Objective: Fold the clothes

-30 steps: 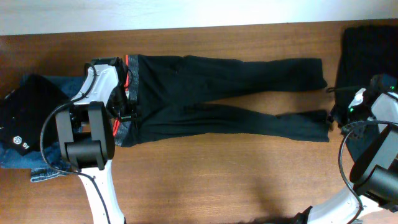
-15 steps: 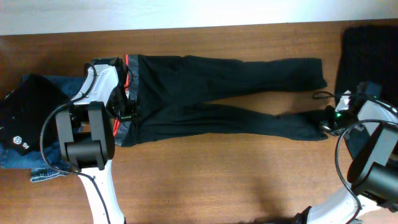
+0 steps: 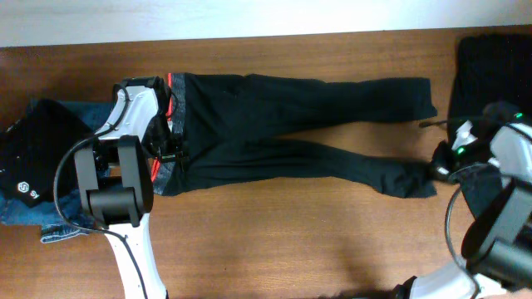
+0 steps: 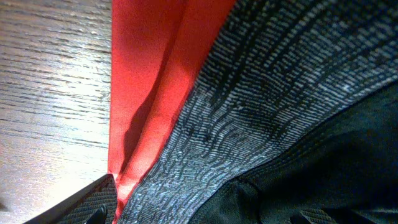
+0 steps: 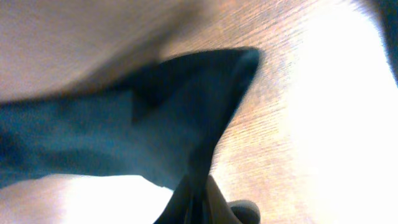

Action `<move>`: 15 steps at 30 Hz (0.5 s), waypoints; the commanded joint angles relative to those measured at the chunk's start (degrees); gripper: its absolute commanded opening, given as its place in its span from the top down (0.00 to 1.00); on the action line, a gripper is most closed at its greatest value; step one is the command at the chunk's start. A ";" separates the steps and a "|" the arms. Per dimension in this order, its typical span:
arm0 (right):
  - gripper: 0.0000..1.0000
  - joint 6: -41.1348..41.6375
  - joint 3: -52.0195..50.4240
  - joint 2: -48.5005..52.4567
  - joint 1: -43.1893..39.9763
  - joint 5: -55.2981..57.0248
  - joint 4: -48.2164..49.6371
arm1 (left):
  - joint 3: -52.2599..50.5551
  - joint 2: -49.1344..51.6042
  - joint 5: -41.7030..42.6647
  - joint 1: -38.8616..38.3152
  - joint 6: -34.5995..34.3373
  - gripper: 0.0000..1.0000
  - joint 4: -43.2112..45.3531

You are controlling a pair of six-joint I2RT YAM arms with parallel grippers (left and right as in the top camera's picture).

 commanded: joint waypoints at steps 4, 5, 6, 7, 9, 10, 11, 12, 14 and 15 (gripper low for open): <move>0.96 -0.42 8.09 -5.31 -0.24 4.07 -9.40 | -1.20 3.02 -1.97 0.35 -1.38 0.17 3.87; 0.96 -0.42 8.70 -5.31 -0.24 4.33 -11.17 | -1.20 3.02 -1.97 0.35 -1.38 0.17 3.89; 0.96 -0.42 8.92 -5.31 -0.24 4.35 -12.68 | -1.20 3.02 -1.97 0.35 -1.38 0.17 3.98; 0.96 -0.42 8.92 -5.31 -0.24 4.35 -13.97 | -1.20 3.02 -1.95 0.35 -1.38 0.17 4.00; 0.96 -0.42 8.87 -5.29 -0.24 4.37 -15.54 | -1.20 3.02 -1.97 0.35 -1.36 0.17 4.00; 0.96 -0.39 8.90 -5.29 -0.24 4.61 -16.13 | -1.20 3.02 -1.97 0.35 -1.36 0.17 3.98; 0.96 -0.42 8.90 -5.29 -0.24 5.01 -16.44 | -1.20 3.02 -1.97 0.35 -1.33 0.17 3.98; 0.96 -0.33 8.90 -5.29 -0.24 5.81 -16.72 | -1.20 3.02 -1.97 0.35 -1.33 0.17 3.98; 0.96 0.98 8.90 -5.20 -0.24 8.20 -16.79 | -1.20 3.02 -1.97 0.35 -1.31 0.17 4.00; 0.96 1.92 8.90 -5.20 -0.24 9.77 -16.83 | -1.20 3.02 -1.97 0.35 -1.16 0.17 4.00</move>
